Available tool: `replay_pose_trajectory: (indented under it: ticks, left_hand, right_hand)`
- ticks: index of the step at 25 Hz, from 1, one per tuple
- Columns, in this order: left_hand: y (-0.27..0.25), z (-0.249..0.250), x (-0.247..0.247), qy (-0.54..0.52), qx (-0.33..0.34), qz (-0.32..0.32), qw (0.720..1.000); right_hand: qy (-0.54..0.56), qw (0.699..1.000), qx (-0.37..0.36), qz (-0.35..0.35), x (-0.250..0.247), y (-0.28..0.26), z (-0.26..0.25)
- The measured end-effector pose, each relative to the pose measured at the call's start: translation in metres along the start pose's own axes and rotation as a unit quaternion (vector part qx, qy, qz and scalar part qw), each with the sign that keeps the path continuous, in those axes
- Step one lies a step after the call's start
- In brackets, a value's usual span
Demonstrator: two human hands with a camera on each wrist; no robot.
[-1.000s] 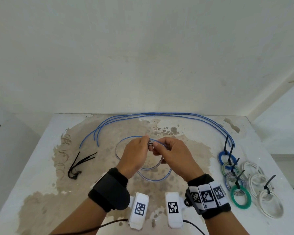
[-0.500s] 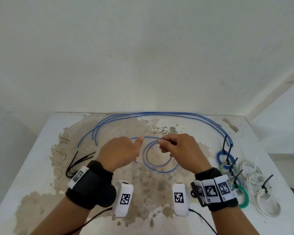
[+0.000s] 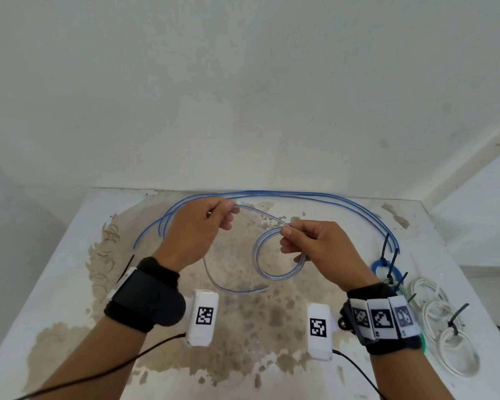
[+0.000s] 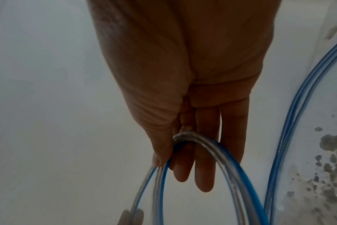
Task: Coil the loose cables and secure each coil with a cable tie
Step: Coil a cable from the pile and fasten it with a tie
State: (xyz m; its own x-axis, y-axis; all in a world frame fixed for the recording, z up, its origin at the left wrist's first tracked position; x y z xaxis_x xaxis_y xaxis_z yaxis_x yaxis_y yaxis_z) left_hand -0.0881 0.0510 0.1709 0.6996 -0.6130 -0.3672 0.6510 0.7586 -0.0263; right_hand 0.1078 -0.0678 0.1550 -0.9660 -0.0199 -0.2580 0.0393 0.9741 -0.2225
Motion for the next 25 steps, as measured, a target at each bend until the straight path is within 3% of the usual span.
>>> replay_pose_trajectory:
  ticks: [4,8,12,15,25]
  left_hand:
    - [-0.008,-0.012,0.0,-0.02,-0.03,0.013,0.999]
    - [-0.017,-0.039,0.043,0.064,-0.097,-0.171,0.978]
    - [-0.022,-0.011,0.059,-0.032,-0.035,-0.144,0.988]
    - [-0.024,-0.007,0.078,-0.015,-0.046,-0.189,0.981]
    - [-0.03,-0.024,0.079,-0.208,-0.1,-0.209,0.95]
  right_hand:
    - [0.043,0.999,0.006,0.005,-0.002,0.0,0.003]
    - [-0.001,1.0,0.008,-0.012,-0.004,0.004,-0.003]
    - [-0.053,0.996,0.016,-0.075,0.017,0.005,-0.008]
    - [-0.061,0.994,0.007,-0.087,0.024,0.007,-0.012]
    - [0.109,0.988,0.057,-0.091,0.038,-0.003,0.014]
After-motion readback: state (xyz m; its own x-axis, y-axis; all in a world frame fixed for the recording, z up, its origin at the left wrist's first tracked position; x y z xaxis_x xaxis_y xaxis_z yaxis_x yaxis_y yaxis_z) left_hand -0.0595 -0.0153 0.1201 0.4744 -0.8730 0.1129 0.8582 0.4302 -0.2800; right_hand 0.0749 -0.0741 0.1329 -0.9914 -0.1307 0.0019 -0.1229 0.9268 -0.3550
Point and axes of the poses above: each hand's wrist, its own y-axis towards the middle knuckle, its own x-axis out of the palm, z = x × y, the point moved 9 cm from there along y, towards the middle knuckle, and after that the axes turned 15 degrees about -z, right-handed, at the moved point
